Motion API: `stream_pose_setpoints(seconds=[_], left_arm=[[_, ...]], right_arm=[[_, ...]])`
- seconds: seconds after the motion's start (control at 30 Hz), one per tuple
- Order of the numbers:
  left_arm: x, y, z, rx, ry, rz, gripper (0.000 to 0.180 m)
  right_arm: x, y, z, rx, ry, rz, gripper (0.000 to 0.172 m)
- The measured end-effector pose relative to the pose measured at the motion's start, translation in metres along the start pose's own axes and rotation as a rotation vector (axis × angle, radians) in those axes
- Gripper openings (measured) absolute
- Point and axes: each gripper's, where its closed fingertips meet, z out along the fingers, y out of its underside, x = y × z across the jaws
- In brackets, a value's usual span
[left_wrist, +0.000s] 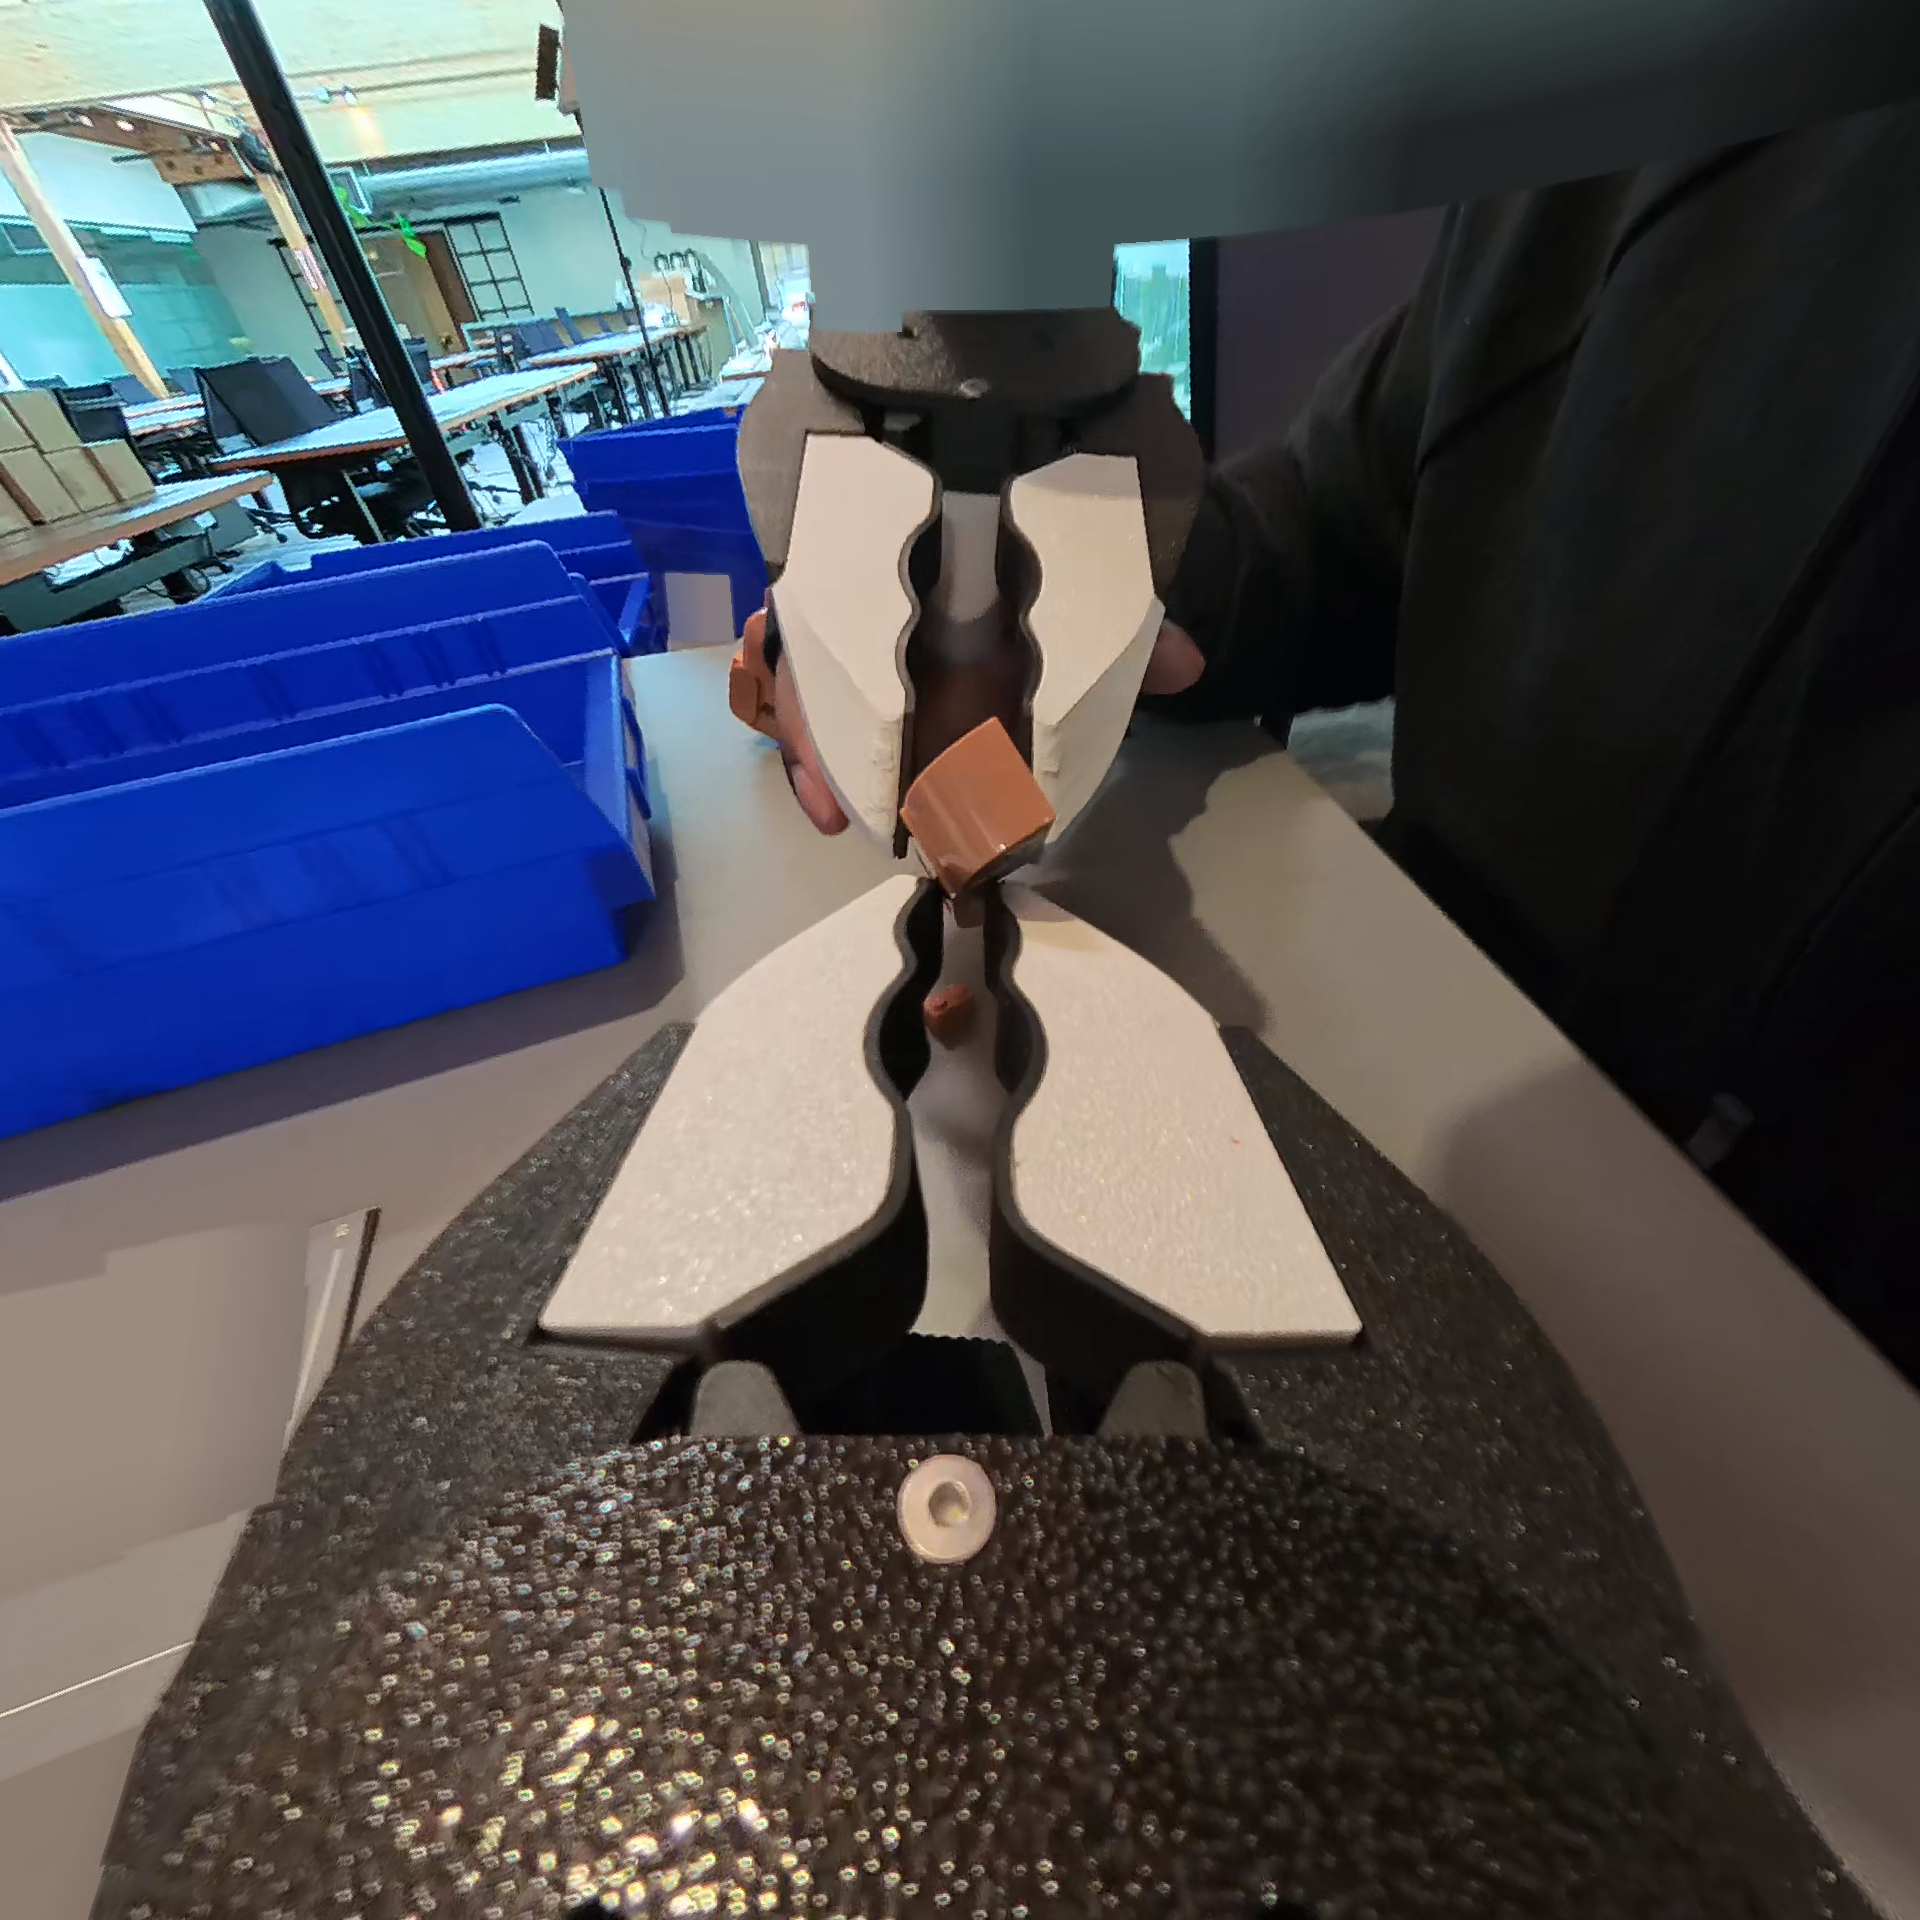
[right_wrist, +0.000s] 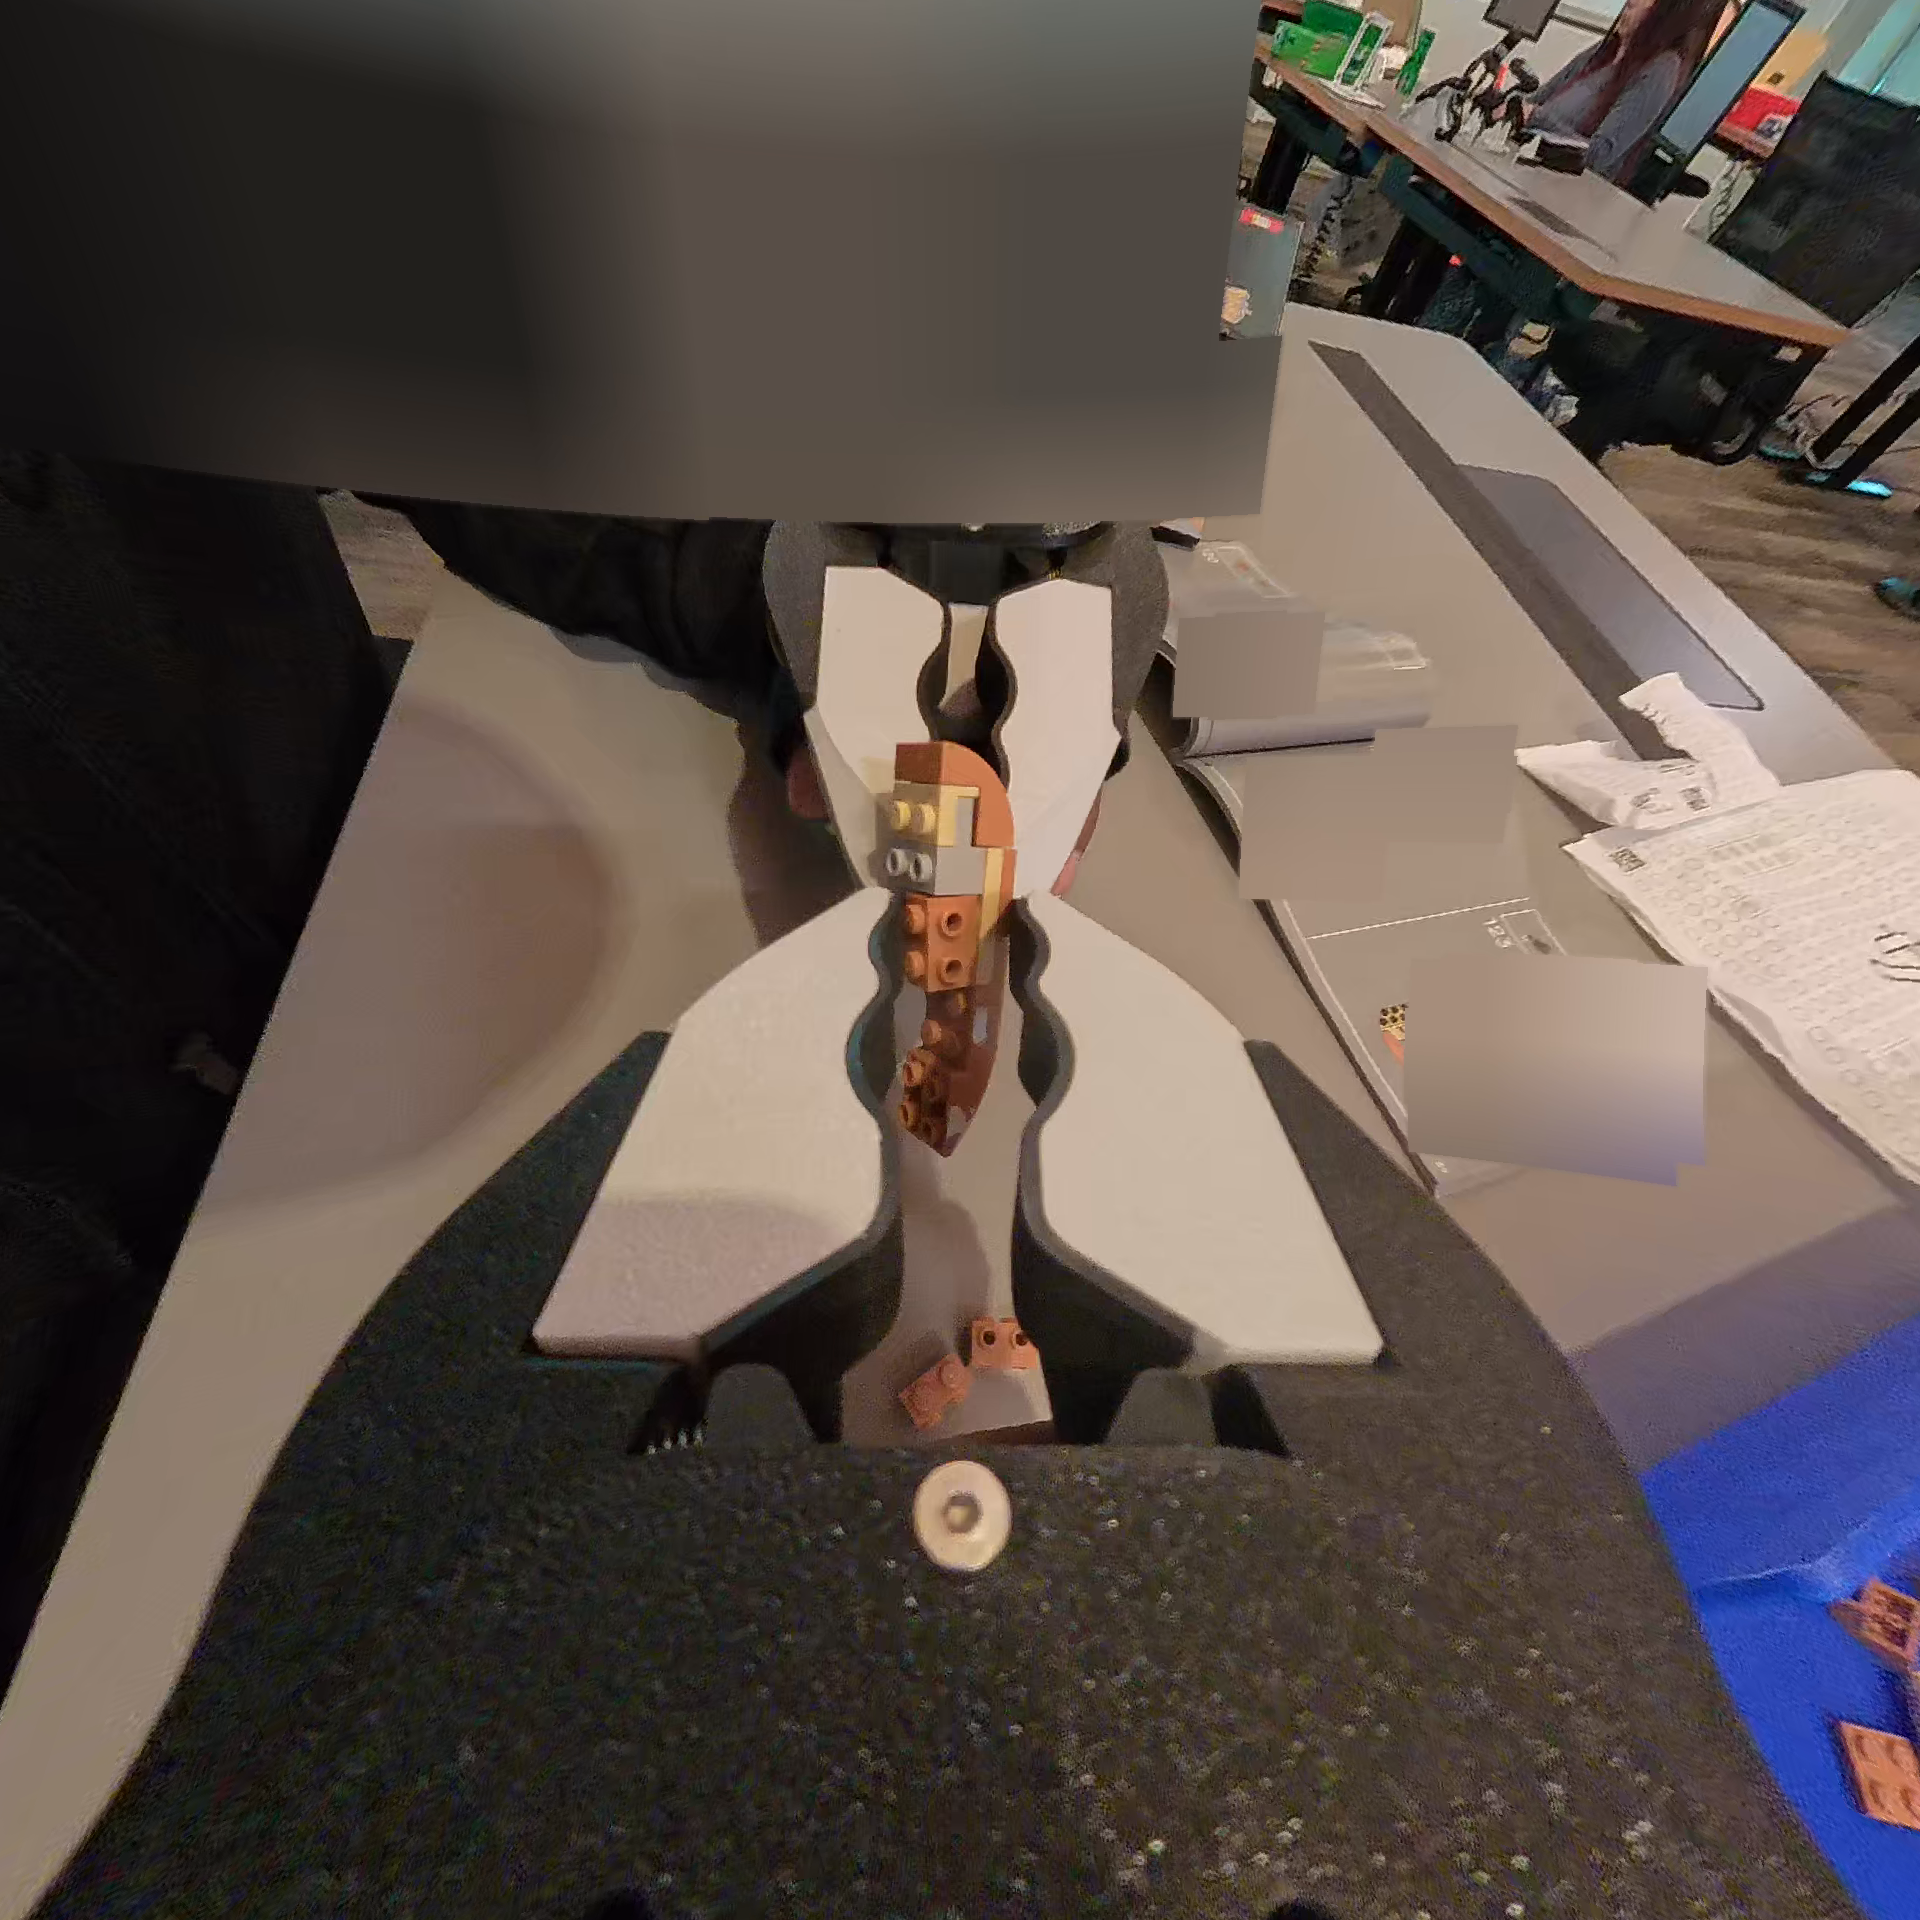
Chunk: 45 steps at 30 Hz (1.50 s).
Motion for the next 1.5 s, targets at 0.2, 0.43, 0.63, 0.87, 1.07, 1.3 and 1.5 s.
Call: stream_pose_setpoints(seconds=[0.2, 0.43, 0.63, 0.87, 1.07, 1.3, 1.5], left_arm=[[0.002, 0.005, 0.001, -0.035, 0.006, 0.043, 0.007], [0.004, 0.009, 0.001, -0.064, 0.008, 0.081, 0.007], [0.001, 0.006, -0.001, -0.035, -0.002, 0.083, 0.007], [0.004, 0.004, -0.002, -0.013, 0.003, 0.124, 0.007], [0.006, 0.005, -0.002, -0.02, 0.013, 0.129, 0.007], [-0.003, 0.016, -0.005, -0.1, -0.017, 0.085, 0.031], [-0.015, 0.009, -0.007, -0.106, -0.111, 0.086, 0.038]], right_arm=[[-0.002, 0.004, 0.002, -0.014, 0.0, -0.015, 0.017], [-0.003, 0.008, 0.004, -0.035, -0.004, -0.038, 0.017], [0.0, 0.005, 0.003, -0.001, -0.001, 0.008, 0.025], [-0.006, 0.006, 0.003, 0.005, -0.033, -0.013, 0.019], [-0.007, 0.007, 0.003, -0.008, -0.023, -0.063, 0.019], [0.009, 0.016, 0.002, -0.098, 0.129, -0.185, 0.018], [0.023, 0.03, 0.002, -0.231, 0.262, -0.318, 0.019]])
